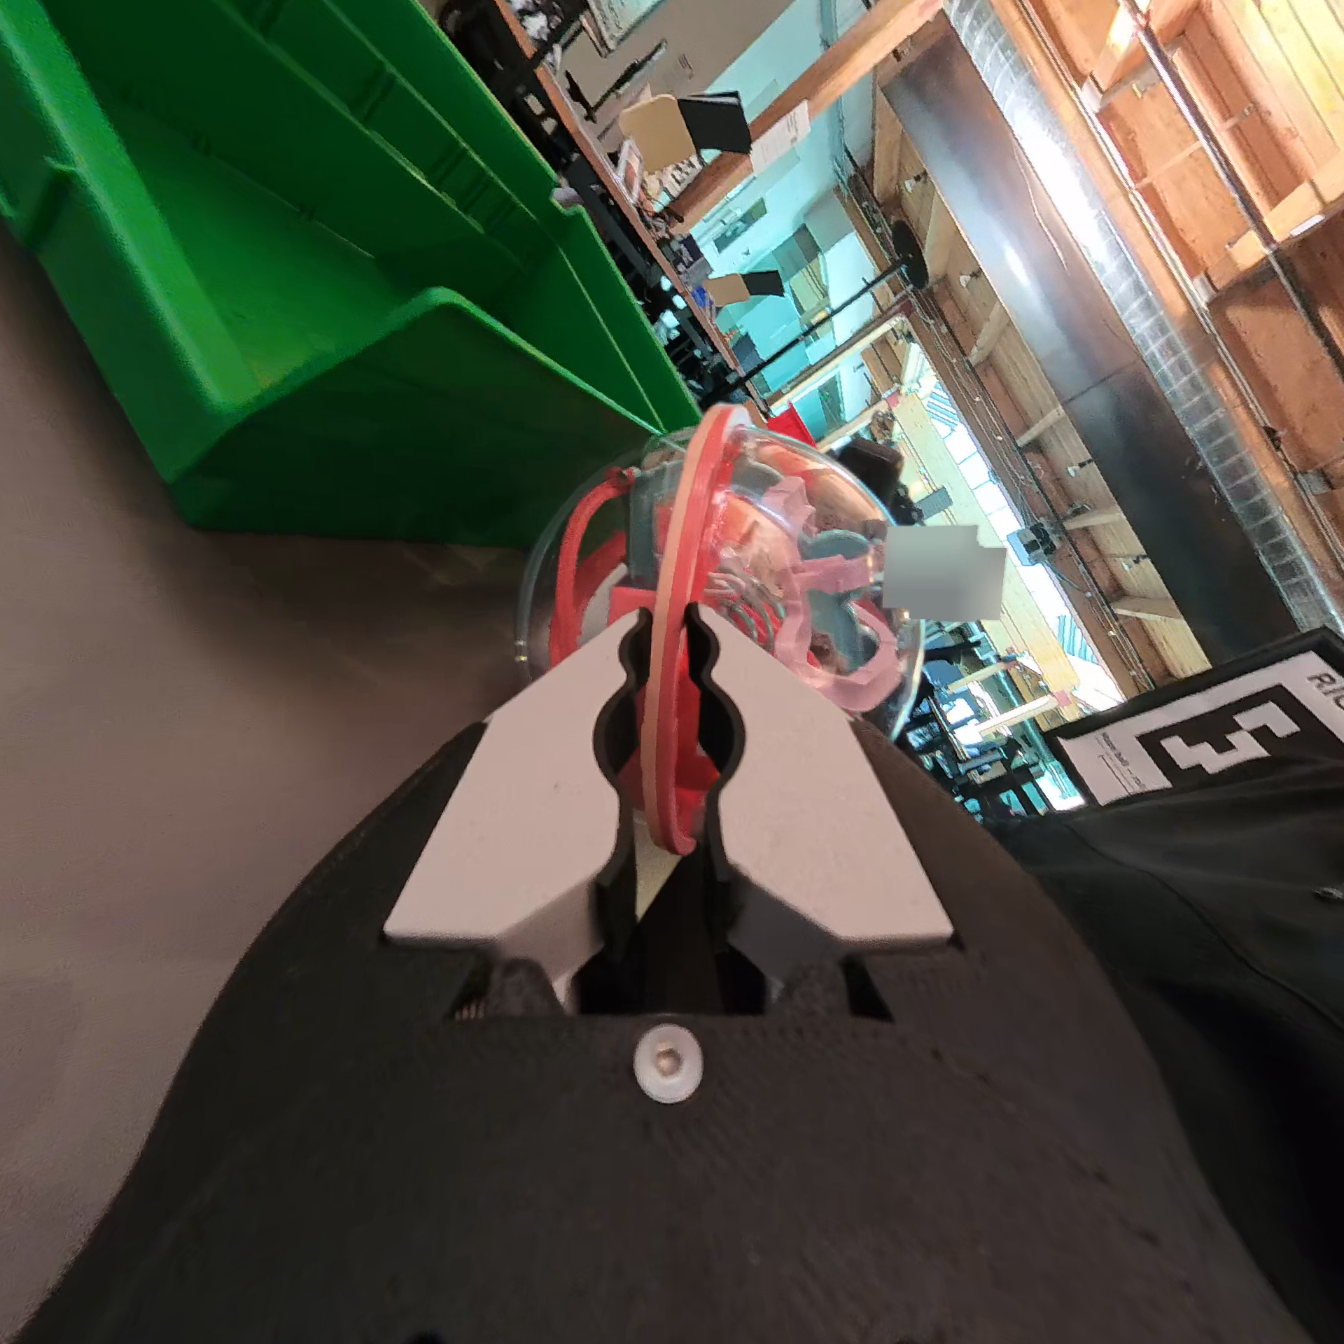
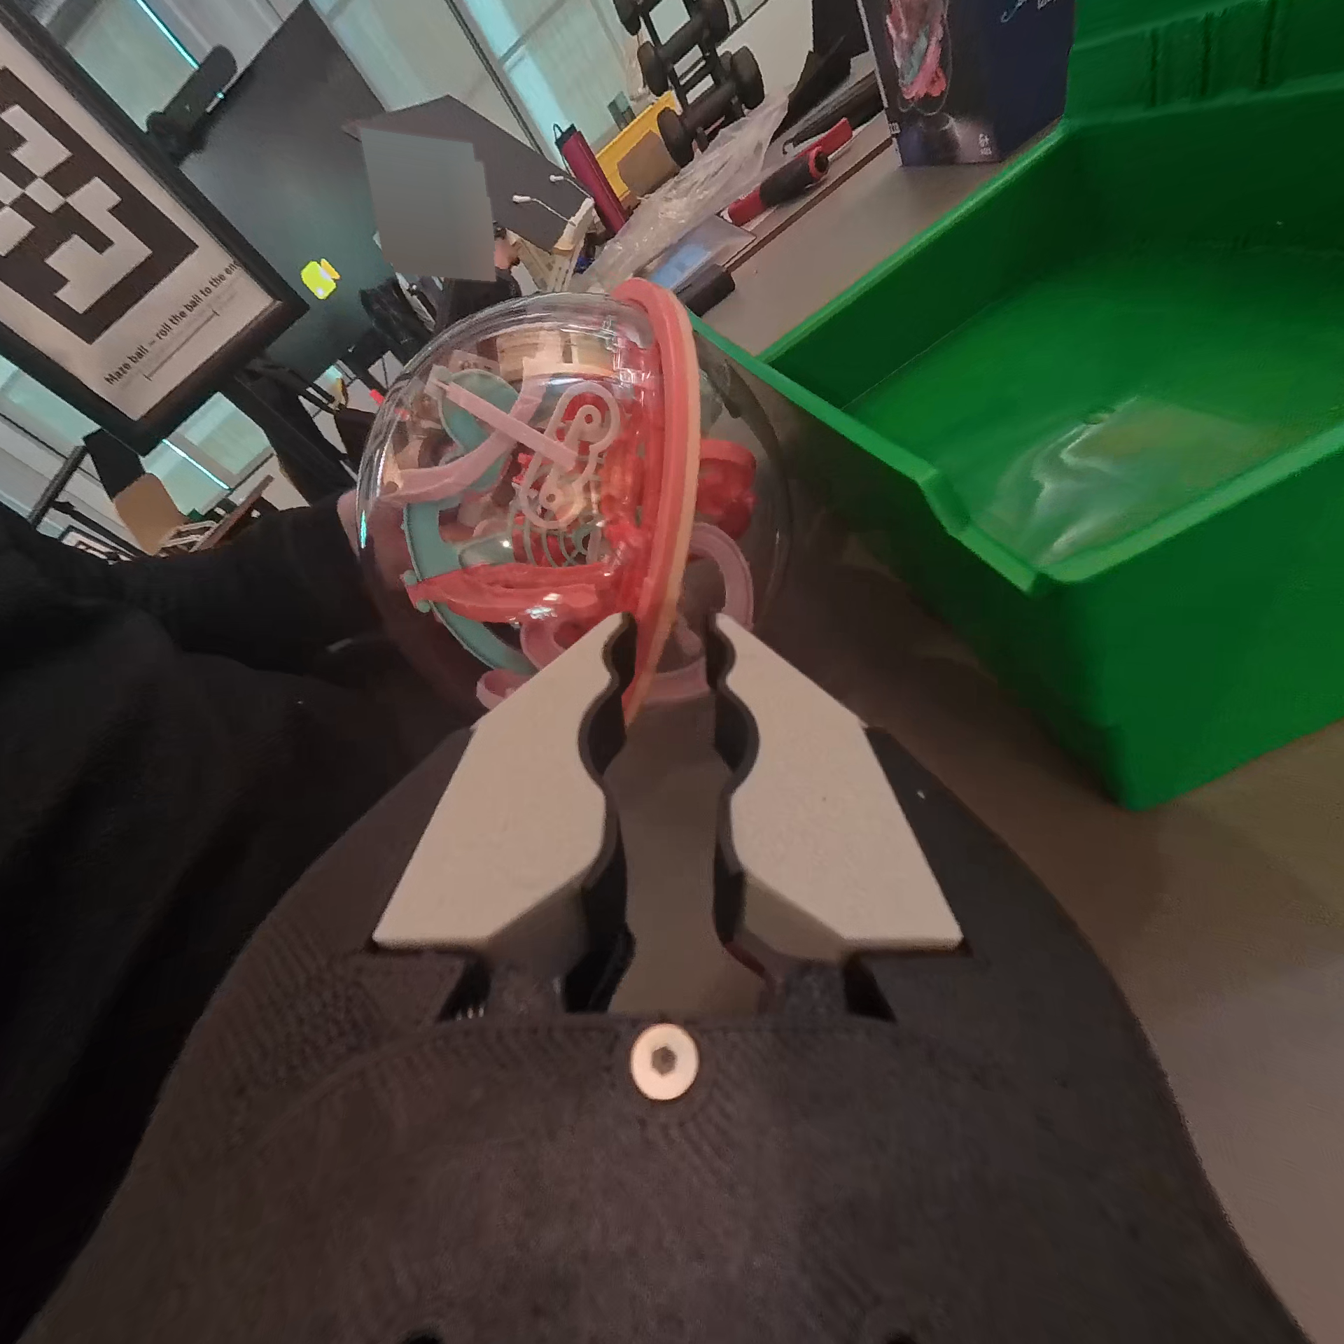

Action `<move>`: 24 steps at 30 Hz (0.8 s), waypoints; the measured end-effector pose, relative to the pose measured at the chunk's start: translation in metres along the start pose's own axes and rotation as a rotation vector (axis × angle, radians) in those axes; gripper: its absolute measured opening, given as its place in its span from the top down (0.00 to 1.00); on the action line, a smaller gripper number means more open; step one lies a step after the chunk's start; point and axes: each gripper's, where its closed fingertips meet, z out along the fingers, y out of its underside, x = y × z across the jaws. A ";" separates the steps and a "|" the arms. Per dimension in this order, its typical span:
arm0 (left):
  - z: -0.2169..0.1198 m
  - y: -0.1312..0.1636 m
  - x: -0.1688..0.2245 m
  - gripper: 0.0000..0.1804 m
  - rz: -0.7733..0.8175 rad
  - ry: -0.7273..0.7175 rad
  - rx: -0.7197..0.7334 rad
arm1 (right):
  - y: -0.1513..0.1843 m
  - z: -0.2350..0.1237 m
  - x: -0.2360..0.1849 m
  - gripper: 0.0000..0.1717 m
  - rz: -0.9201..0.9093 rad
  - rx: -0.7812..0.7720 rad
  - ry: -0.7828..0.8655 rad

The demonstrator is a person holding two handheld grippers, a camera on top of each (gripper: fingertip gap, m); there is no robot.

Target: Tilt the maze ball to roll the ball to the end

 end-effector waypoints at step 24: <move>-0.010 0.029 0.009 0.87 -0.048 -0.006 0.054 | 0.002 0.000 0.000 0.96 0.139 0.022 -0.078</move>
